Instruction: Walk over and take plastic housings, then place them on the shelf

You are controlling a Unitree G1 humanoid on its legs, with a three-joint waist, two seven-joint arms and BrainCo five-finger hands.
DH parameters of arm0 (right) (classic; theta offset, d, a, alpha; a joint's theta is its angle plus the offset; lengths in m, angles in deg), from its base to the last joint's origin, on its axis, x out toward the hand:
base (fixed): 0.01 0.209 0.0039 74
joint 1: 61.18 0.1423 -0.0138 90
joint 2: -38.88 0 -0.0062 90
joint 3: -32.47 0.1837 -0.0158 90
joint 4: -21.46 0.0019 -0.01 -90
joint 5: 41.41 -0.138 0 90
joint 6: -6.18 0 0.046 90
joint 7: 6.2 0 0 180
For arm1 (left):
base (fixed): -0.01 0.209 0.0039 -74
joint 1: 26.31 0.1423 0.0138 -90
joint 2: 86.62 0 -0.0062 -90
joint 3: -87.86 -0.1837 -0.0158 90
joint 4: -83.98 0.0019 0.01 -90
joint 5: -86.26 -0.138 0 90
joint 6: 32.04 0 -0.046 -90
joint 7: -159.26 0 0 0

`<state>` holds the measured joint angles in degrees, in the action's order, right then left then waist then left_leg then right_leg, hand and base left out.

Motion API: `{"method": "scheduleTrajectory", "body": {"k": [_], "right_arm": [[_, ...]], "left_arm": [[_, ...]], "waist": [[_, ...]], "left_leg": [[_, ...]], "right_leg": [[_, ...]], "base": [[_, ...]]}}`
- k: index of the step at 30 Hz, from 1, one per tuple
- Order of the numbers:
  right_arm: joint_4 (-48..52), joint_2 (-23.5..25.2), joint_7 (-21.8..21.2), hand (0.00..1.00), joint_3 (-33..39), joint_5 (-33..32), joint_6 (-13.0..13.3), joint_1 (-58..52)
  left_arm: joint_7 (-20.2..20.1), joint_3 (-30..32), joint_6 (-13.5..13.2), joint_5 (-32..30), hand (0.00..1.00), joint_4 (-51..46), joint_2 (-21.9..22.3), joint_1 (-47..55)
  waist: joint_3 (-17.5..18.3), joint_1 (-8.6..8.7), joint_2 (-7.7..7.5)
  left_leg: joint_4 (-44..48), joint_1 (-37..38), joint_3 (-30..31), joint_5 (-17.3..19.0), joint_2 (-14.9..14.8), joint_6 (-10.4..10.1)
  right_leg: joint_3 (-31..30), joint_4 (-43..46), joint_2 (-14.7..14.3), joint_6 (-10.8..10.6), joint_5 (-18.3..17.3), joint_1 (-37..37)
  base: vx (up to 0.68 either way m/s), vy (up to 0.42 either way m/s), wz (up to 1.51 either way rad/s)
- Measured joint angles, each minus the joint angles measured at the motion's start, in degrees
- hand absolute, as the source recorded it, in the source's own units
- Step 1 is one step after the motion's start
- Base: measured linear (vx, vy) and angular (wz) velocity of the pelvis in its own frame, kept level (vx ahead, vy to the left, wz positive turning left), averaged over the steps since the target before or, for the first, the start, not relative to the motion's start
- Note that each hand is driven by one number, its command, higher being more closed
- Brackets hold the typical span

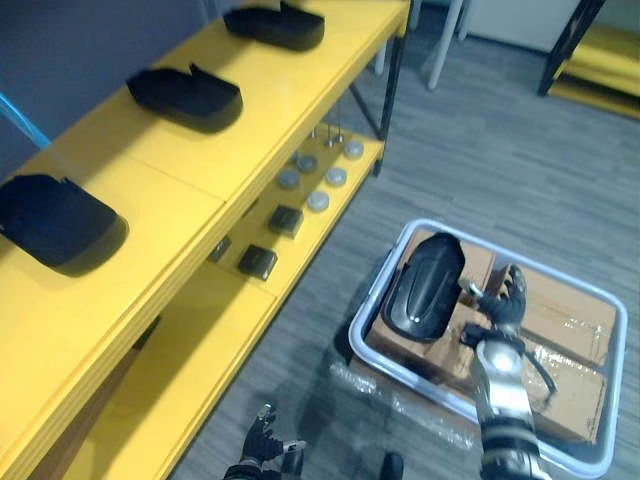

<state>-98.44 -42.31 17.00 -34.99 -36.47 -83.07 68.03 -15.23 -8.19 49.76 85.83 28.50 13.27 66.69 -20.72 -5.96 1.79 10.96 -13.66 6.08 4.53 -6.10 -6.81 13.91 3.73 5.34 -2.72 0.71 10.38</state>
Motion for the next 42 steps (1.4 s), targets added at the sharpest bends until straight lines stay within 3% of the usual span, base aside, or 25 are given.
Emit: {"method": "scheduleTrajectory", "body": {"k": [4,10,18,24,28,32,33,36,42], "right_arm": [[-9.0,-5.1,3.5,0.0,0.0,0.0,-0.9,11.5],[-12.2,-8.0,7.4,0.0,0.6,0.0,-2.4,14.9],[-12.6,-8.0,7.6,0.0,0.1,0.0,-3.3,15.1],[-21.9,-8.7,5.3,0.0,-0.3,0.1,-3.5,15.5],[-32.6,-15.6,4.7,0.0,-1.4,0.1,-3.6,22.3],[-39.1,-25.5,4.0,0.0,-4.7,0.0,-3.6,27.9],[-39.6,-27.7,4.0,1.0,-6.1,-0.1,-3.6,29.1],[-39.4,-31.8,3.6,1.0,-9.8,-0.3,-3.5,29.4],[-36.2,-32.3,3.5,1.0,-12.7,-1.4,-4.2,27.7]], "left_arm": [[2.6,0.0,-0.2,-0.9,0.0,5.1,-0.8,-4.7],[6.3,0.0,-0.7,0.0,0.0,9.7,-1.6,-8.0],[8.1,0.2,-1.1,1.4,0.0,13.5,-1.7,-10.0],[8.5,0.1,-1.5,2.2,0.0,14.0,-1.7,-11.4],[9.2,-1.9,-2.5,4.3,0.0,14.0,-1.6,-13.2],[9.2,-4.0,-3.2,6.0,0.0,14.0,-0.1,-16.0],[9.2,-4.0,-3.3,6.1,0.0,14.1,0.5,-16.6],[9.2,-3.1,-3.3,7.1,0.0,14.1,1.5,-17.6],[8.8,0.6,-2.2,7.2,0.0,14.0,3.4,-17.4]], "waist": [[-3.1,-1.45,0.04],[-4.9,-1.36,0.07],[-5.8,-1.29,0.25],[-5.9,-1.47,0.26],[-6.1,-2.59,0.64],[-7.1,-4.83,2.93],[-7.3,-5.05,3.66],[-7.4,-5.49,4.02],[-7.4,-4.87,4.09]], "left_leg": [[0.5,-3.2,-1.4,-0.4,-0.1,0.1],[3.8,-7.4,-1.6,0.3,0.2,1.0],[9.5,-12.1,-2.1,2.4,-0.8,1.4],[10.7,-15.1,-1.1,2.4,-1.0,1.3],[13.0,-19.6,0.9,2.4,-0.7,1.3],[14.8,-24.1,3.4,2.4,0.3,1.3],[15.3,-25.6,4.1,2.2,0.8,1.5],[15.8,-28.1,4.7,1.8,1.3,1.8],[16.3,-28.1,4.4,1.8,1.3,1.8]], "right_leg": [[-2.0,-0.3,-0.2,0.1,2.3,3.9],[-3.8,-0.2,-0.1,-0.4,4.4,7.2],[-5.5,-0.2,-1.5,-0.2,5.9,9.9],[-4.9,-0.2,-2.0,0.1,6.2,11.9],[-3.1,0.2,-2.1,0.2,6.4,14.5],[-1.2,1.3,-1.7,0.1,6.4,17.5],[-0.6,1.9,-1.4,-0.1,6.2,18.7],[0.2,3.4,-0.6,-0.5,5.9,21.2],[0.2,5.5,-0.1,-0.5,5.1,21.9]], "base": [[-0.12,0.012,-0.23],[-0.1,0.032,-0.09],[-0.11,0.01,-0.12],[-0.02,0.004,0.03],[0.02,0.013,0.2],[-0.03,0.016,0.23],[-0.05,0.015,0.22],[-0.04,0.007,0.14],[0.0,-0.003,0.0]]}}
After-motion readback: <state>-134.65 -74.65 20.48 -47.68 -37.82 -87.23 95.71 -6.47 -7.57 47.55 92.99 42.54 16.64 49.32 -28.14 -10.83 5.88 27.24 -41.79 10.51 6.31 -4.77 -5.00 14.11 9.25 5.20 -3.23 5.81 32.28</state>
